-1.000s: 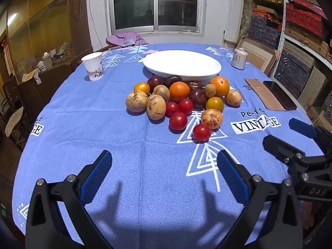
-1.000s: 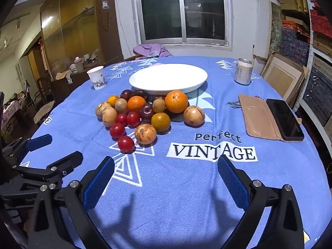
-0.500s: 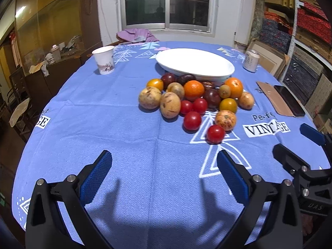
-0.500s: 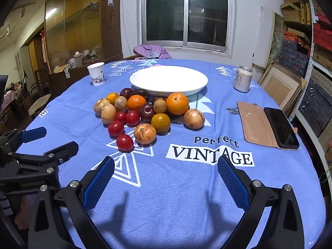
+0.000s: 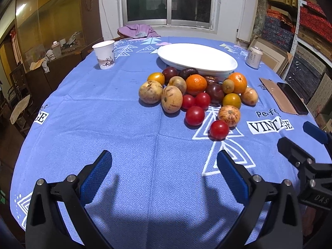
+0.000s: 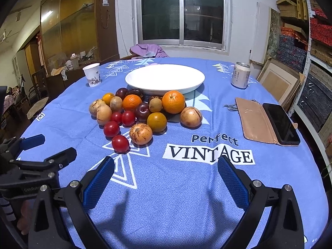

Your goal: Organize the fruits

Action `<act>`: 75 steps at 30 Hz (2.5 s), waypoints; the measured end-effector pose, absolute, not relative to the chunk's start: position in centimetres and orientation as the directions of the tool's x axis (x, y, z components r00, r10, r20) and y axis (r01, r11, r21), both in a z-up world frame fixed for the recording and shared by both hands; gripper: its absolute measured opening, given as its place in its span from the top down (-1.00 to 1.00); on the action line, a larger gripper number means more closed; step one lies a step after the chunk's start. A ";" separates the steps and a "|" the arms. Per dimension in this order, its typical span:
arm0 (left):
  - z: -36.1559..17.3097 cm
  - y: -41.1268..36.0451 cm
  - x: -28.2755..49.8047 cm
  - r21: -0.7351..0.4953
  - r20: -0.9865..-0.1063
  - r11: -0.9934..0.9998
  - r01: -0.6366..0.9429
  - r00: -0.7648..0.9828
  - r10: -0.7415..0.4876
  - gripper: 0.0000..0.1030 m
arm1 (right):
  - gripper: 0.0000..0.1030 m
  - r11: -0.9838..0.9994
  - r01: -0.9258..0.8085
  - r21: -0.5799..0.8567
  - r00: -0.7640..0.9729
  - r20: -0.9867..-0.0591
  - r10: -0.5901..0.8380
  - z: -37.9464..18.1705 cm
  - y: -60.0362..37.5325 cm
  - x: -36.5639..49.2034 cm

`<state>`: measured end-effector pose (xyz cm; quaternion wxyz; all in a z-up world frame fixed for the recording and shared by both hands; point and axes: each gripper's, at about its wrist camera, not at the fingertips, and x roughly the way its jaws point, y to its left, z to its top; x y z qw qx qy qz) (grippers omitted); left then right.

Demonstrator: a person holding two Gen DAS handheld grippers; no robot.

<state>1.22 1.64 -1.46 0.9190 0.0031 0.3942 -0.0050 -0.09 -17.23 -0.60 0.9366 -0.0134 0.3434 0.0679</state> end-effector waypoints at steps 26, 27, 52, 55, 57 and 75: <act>-2.0 0.9 1.3 0.018 -0.739 0.999 0.049 0.673 -0.020 -0.92 | -0.93 0.986 -0.132 0.105 0.741 -0.650 0.168 -0.6 -18.2 0.1; -2.0 0.9 1.3 0.018 -0.741 0.999 0.047 0.672 -0.019 -0.92 | -0.93 0.986 -0.132 0.104 0.741 -0.650 0.168 -0.6 -18.2 0.1; -2.6 1.4 1.7 0.005 -0.761 1.000 0.024 0.648 -0.011 -0.92 | -0.93 0.985 -0.135 0.111 0.740 -0.649 0.175 -0.6 -18.2 -0.1; -2.7 1.2 1.6 0.010 -0.761 1.000 0.025 0.648 -0.009 -0.92 | -0.93 0.984 -0.135 0.114 0.742 -0.647 0.177 -0.5 -18.2 -0.1; -2.8 1.1 1.7 0.013 -0.762 1.000 0.026 0.648 -0.007 -0.92 | -0.93 0.984 -0.134 0.114 0.741 -0.648 0.176 -0.5 -18.1 -0.1; -2.6 1.8 4.5 -0.044 -0.770 0.989 0.143 0.625 -0.125 -0.92 | -0.93 0.957 -0.263 0.121 0.709 -0.648 0.277 -0.6 -19.1 2.7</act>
